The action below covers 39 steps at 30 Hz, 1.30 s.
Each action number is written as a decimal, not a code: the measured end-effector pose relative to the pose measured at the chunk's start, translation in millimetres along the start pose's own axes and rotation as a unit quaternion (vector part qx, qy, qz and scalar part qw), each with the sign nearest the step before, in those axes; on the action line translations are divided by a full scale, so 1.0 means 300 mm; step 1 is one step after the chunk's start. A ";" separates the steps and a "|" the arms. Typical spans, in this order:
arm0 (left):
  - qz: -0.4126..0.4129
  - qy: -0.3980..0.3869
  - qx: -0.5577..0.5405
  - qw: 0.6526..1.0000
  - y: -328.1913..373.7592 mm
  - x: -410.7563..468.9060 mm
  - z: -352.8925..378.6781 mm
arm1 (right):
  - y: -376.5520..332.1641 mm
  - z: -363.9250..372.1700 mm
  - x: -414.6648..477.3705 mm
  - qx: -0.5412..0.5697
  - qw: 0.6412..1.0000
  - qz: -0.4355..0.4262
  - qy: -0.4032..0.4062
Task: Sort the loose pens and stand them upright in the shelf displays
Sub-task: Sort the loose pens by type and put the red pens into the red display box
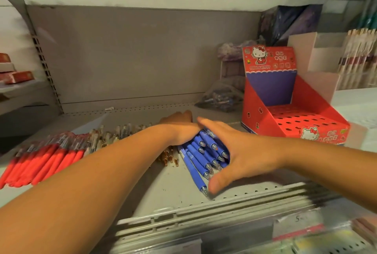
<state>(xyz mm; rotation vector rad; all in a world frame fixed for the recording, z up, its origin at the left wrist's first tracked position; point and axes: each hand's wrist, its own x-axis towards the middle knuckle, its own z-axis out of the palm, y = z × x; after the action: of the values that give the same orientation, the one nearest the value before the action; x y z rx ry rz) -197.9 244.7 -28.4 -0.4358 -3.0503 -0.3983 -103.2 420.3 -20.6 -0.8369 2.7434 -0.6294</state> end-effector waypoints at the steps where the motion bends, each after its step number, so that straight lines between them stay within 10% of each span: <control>1: 0.001 -0.005 0.001 1.000 0.000 -0.002 0.000 | -0.006 0.009 -0.001 -0.023 1.000 -0.013 -0.002; 26: 0.025 0.023 -0.072 0.997 0.014 0.080 -0.006 | 0.017 0.038 0.108 -0.079 0.992 -0.017 0.091; 39: -0.002 0.036 -0.040 0.999 -0.001 0.118 0.028 | 0.139 -0.077 0.009 -0.025 0.999 -0.033 -0.009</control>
<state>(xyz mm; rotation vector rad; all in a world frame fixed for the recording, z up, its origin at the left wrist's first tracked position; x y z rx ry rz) -232.0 256.3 -34.1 -0.4084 -2.9738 -0.5253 -132.7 457.8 -19.1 -0.9424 2.7347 -0.5645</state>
